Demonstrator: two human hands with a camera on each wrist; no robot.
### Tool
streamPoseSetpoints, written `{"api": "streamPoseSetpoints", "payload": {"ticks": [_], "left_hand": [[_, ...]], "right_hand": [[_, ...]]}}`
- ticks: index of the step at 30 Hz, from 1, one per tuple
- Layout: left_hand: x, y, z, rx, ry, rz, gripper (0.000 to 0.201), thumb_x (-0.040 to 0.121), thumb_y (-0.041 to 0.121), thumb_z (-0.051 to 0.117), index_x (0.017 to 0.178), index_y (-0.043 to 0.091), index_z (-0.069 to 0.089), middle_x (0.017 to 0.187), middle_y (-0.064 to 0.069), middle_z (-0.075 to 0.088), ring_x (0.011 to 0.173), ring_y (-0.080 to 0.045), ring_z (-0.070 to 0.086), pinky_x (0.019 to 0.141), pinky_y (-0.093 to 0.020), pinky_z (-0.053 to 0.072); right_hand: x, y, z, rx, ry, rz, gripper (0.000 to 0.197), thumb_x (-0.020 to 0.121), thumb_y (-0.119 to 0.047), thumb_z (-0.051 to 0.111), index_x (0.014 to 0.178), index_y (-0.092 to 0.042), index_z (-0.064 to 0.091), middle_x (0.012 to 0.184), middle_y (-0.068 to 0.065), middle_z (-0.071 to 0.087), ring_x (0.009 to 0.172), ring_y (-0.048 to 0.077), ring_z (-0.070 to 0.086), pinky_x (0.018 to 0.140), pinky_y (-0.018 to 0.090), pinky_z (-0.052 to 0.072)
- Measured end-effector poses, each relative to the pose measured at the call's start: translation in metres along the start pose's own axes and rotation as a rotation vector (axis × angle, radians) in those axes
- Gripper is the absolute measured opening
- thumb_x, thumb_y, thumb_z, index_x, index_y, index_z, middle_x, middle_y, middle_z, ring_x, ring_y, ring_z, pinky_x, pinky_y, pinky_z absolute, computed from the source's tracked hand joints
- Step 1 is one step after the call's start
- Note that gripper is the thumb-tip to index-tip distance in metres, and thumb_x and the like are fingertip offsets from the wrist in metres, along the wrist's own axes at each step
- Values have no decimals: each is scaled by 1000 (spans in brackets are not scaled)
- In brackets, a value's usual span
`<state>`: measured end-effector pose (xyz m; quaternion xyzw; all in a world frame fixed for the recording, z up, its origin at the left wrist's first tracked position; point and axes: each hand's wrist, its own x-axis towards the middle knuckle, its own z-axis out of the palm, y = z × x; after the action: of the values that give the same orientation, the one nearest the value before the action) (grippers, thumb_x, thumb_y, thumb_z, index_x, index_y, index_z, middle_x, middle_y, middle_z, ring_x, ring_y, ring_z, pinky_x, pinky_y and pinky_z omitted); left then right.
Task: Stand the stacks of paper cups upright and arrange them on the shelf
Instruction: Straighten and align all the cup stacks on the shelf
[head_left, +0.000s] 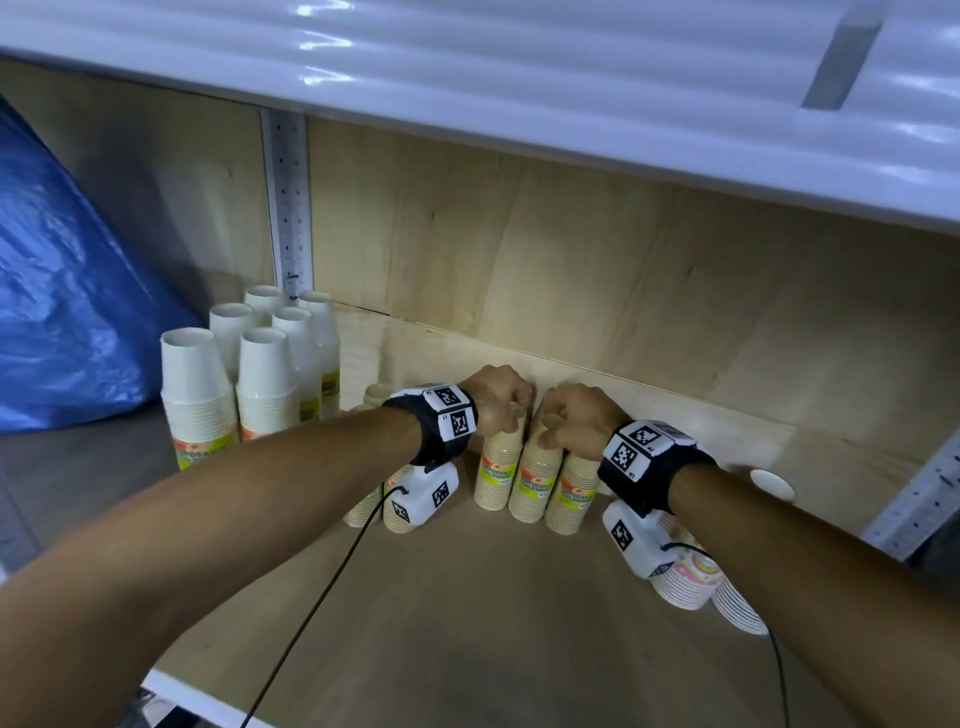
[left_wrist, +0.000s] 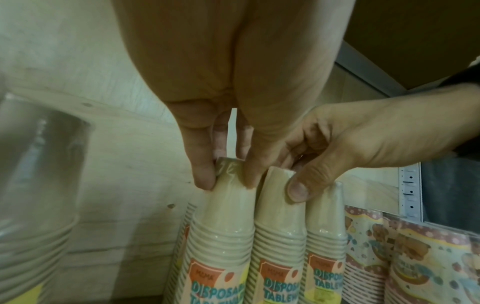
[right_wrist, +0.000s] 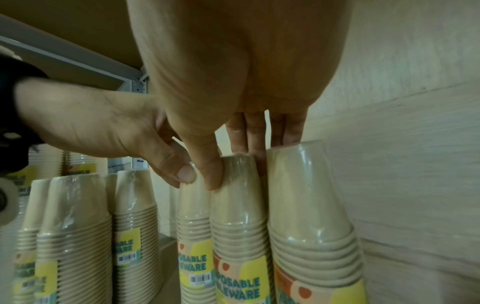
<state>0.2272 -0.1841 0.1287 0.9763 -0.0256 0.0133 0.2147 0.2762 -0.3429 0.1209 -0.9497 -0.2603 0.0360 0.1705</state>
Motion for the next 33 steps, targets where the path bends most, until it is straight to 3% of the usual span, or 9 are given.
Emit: {"api": "streamPoseSetpoints", "payload": {"ticks": [5,9,14,20,29,33], "left_hand": [[1,-2,-1,-5,-14,-6,31,84,8,72,114,12,67,114,-7,66,96,-21,59,81,-31,51],[2,-2,-1,-20,-12,-15,34,84,8,72,117,14,65,118,-5,64,94,-17,56,76,-26,45],[0,-3,-6,-27,-1,-5,38,84,12,73,121,17,64,124,-3,61,110,-21,58,84,-28,48],[-9,-6,-22,-49,39,-14,42,83,27,76,122,21,63,111,0,57,101,-18,57,78,-25,44],[-43,-28,-58,-57,118,-106,45,84,18,75,126,23,60,123,-5,57,107,-22,58,79,-28,46],[-61,-43,-69,-63,153,-151,44,84,16,75,125,20,61,124,-4,55,111,-23,57,92,-35,51]], "right_hand": [[1,-4,2,-12,6,19,28,67,-35,75,90,-24,63,99,2,61,87,19,61,76,36,54],[-2,-7,-2,-16,10,3,24,70,-30,76,89,-20,66,96,3,65,86,19,62,77,37,55],[-4,-10,-8,-36,39,-21,36,68,-30,77,101,-19,66,104,1,62,95,20,61,82,36,53],[-7,-22,-14,-81,110,-63,38,72,-25,77,107,-14,67,97,-2,57,92,19,58,74,29,48],[-10,-55,-7,-59,123,-110,49,73,-34,76,118,-17,63,116,6,63,103,20,60,88,35,52],[-11,-72,2,-54,128,-153,51,73,-35,76,119,-20,62,120,6,61,109,21,58,91,35,50]]}}
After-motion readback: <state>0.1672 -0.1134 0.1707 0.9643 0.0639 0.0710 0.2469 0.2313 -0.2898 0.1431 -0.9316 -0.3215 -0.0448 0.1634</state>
